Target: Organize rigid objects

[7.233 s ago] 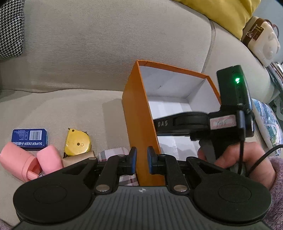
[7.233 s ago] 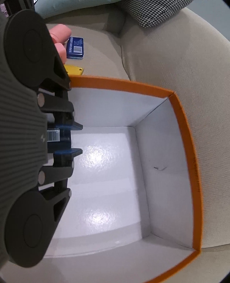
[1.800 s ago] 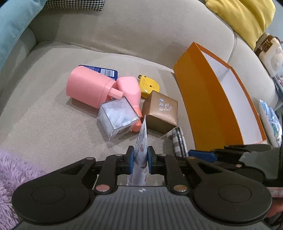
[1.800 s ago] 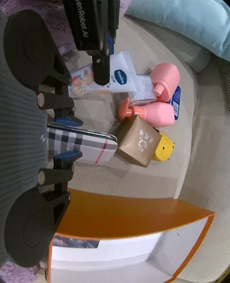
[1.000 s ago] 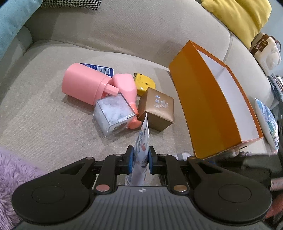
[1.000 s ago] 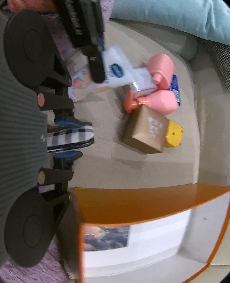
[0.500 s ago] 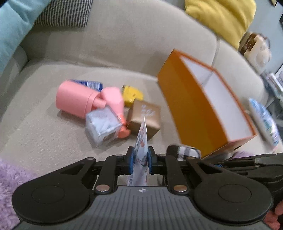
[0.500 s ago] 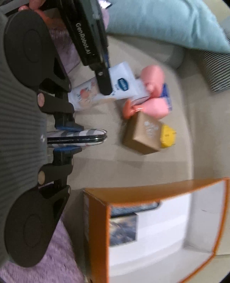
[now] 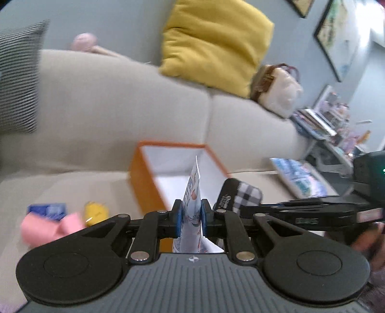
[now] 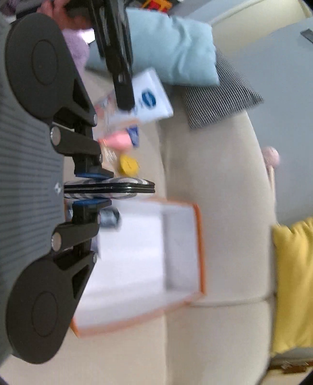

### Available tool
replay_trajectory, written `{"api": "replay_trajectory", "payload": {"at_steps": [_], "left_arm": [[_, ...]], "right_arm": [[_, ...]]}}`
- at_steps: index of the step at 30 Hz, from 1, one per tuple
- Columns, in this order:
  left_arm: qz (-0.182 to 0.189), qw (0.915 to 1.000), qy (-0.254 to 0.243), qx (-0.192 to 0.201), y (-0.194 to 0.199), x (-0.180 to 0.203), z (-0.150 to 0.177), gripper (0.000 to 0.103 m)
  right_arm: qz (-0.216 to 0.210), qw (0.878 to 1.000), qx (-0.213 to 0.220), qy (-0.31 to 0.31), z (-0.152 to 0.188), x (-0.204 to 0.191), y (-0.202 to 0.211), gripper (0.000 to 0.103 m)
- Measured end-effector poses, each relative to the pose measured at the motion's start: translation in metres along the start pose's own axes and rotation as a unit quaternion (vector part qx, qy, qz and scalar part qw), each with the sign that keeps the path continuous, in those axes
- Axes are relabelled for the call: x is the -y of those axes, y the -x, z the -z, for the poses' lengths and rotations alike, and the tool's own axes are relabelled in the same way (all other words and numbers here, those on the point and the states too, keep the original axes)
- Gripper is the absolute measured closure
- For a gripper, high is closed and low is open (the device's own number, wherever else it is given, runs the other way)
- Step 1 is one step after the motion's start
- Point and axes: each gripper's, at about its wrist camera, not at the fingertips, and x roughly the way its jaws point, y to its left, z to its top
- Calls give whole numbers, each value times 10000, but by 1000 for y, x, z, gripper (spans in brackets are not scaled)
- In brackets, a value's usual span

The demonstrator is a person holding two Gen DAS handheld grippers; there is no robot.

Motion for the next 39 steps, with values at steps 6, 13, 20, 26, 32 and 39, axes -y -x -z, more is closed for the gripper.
{"api": "replay_trajectory", "payload": {"at_steps": [6,13,20,26,32,39], "left_arm": [[321,9985,-92,-429,-67,14,-16,86],[427,9951,92,-882,-120,5,-5,86],[457,9916,289,-1175,-150,-12,2,86],[489,9886,423,-1360,-169,-23,5,86],[514,9871,515,-1428,-175,-27,6,86],[531,9857,486,-1525,-182,-23,8,86]], "right_arm": [[417,9950,-825,387,-20,50,-51,86],[302,9751,-2148,454,-15,88,-123,86],[62,9674,-2524,169,-21,106,-161,86],[46,9665,-2558,-225,-19,121,-179,86],[-293,9568,-2782,-793,-14,135,-181,86],[191,9567,-2903,8,-9,113,-186,76]]}}
